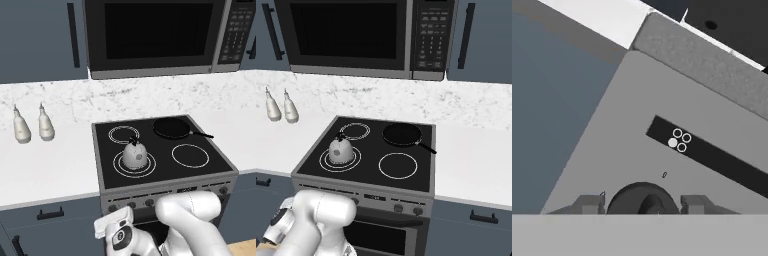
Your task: Pick the kettle from the counter and place it on a stove burner. Then turn the burner on.
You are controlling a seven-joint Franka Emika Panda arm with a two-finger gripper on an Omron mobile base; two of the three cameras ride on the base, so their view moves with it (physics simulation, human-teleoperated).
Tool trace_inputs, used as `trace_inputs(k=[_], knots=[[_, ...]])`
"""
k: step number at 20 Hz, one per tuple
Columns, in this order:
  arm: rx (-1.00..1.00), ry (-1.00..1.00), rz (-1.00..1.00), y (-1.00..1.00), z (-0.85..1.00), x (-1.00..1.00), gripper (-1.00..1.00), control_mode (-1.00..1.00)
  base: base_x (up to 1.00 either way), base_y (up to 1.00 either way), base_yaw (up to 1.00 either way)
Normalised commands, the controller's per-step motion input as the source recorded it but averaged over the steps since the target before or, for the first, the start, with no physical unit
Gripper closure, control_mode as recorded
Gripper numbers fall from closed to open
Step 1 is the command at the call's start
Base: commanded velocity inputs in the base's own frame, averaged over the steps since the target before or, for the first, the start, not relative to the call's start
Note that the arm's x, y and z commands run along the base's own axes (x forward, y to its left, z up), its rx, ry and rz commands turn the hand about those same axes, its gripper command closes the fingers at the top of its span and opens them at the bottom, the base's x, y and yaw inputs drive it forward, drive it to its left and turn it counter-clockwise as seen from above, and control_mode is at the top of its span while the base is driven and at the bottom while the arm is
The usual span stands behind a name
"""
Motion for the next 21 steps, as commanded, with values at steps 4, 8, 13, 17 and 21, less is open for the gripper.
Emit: trace_inputs(k=[4, 8, 13, 17, 21], knots=[[-0.42, 0.11, 0.03, 0.23, 0.08, 0.06, 1.00, -1.00, 0.00, 0.00, 0.00], [-0.47, 0.13, 0.02, 0.34, 0.08, 0.15, 1.00, -1.00, 0.00, 0.00, 0.00], [-0.48, 0.21, 0.04, 0.41, 0.10, 0.30, 1.00, -1.00, 0.00, 0.00, 0.00], [-0.23, 0.17, 0.06, 0.20, 0.04, 0.19, 1.00, -1.00, 0.00, 0.00, 0.00], [0.00, 0.00, 0.00, 0.00, 0.00, 0.00, 1.00, -1.00, 0.00, 0.00, 0.00]])
